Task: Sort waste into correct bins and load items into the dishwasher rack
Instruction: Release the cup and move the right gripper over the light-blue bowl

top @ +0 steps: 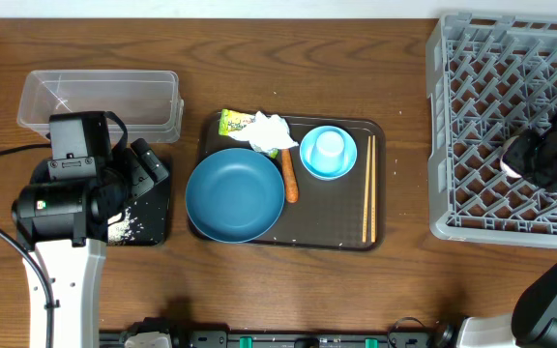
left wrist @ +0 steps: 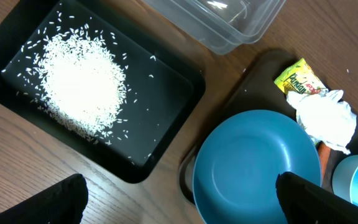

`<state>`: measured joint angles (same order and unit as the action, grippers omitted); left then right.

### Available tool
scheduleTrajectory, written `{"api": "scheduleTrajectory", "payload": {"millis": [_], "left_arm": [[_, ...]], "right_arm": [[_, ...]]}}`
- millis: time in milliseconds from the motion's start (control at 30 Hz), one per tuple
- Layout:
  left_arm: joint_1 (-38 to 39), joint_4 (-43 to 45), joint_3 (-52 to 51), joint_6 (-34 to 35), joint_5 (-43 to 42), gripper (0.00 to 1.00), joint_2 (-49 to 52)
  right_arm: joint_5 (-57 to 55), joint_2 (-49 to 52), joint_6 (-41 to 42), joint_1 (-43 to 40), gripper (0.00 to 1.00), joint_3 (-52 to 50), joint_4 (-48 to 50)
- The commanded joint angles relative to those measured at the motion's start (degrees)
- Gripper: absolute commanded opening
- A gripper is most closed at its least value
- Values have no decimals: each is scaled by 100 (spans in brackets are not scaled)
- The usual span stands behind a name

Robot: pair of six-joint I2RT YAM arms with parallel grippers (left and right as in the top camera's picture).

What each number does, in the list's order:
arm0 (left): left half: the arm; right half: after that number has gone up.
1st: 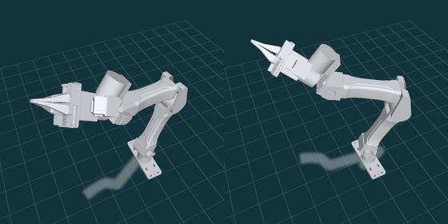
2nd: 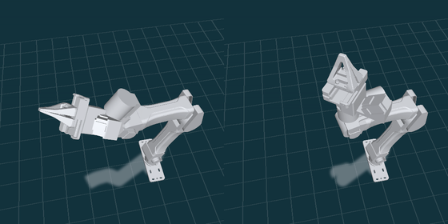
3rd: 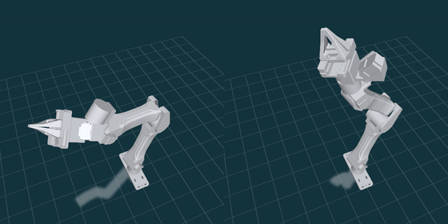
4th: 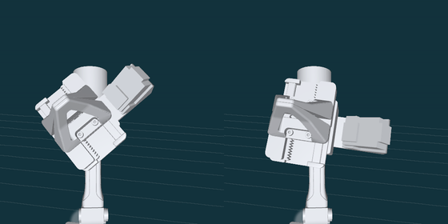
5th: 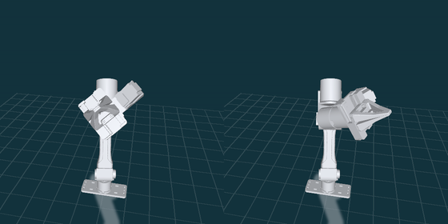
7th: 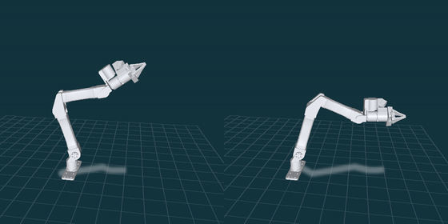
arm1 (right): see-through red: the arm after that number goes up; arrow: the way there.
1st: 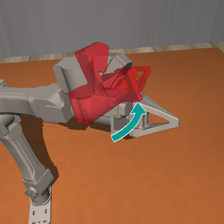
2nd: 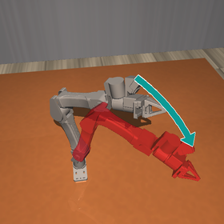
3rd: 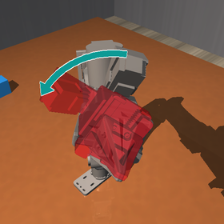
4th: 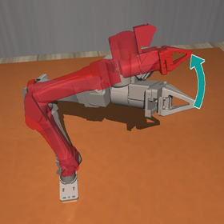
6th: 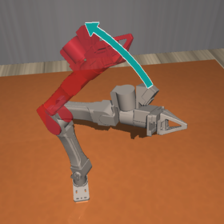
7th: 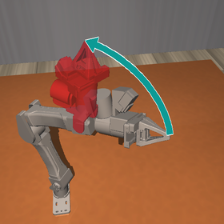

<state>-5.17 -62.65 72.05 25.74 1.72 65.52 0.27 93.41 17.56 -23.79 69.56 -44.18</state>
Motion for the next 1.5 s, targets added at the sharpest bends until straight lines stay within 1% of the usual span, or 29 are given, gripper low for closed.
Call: {"api": "scheduleTrajectory", "payload": {"millis": [0,100,167,300,400,533,600,733,800,833,867,900,933,967,1000,1167,1200,1233,1467], "left_arm": [[-33,-11,94,50,46,99,7],[-33,-11,94,50,46,99,7],[-33,-11,94,50,46,99,7],[-33,-11,94,50,46,99,7],[-33,-11,94,50,48,99,7],[-33,-11,94,50,46,99,7],[-33,-11,94,50,46,99,7],[-33,-11,94,50,46,99,7],[-33,-11,94,50,46,99,7],[-33,-11,94,50,46,99,7],[-33,-11,94,50,46,99,7],[-33,-11,94,50,46,99,7],[-33,-11,94,50,46,99,7],[-33,-11,94,50,48,99,7],[-33,-11,94,50,46,99,7],[-33,-11,94,50,46,99,7],[-33,-11,94,50,46,99,7],[-33,-11,94,50,46,99,7],[-33,-11,94,50,46,99,7]], "right_arm": [[-243,50,-4,-142,7,-4,140],[-245,50,-4,-144,9,-2,293],[-273,50,-4,-149,9,-2,378],[-850,48,-7,-199,10,0,645],[-981,48,-2,-297,11,50,728],[-662,44,24,-330,6,214,603],[-415,17,22,-280,1,378,404],[166,-208,15,-11,3,675,131],[629,-391,-81,192,9,739,116],[951,-492,-164,310,14,743,160],[1368,-595,-299,457,25,743,232],[1821,-684,-481,651,51,743,326],[2079,-728,-562,813,65,743,400],[2256,-750,-592,992,75,743,466],[2341,-750,-592,1220,81,743,511],[2116,-568,-697,2371,91,737,629],[1943,-485,-697,2656,94,737,691],[1735,-380,-697,2942,99,737,769],[745,542,-693,4483,99,737,1410]]}}
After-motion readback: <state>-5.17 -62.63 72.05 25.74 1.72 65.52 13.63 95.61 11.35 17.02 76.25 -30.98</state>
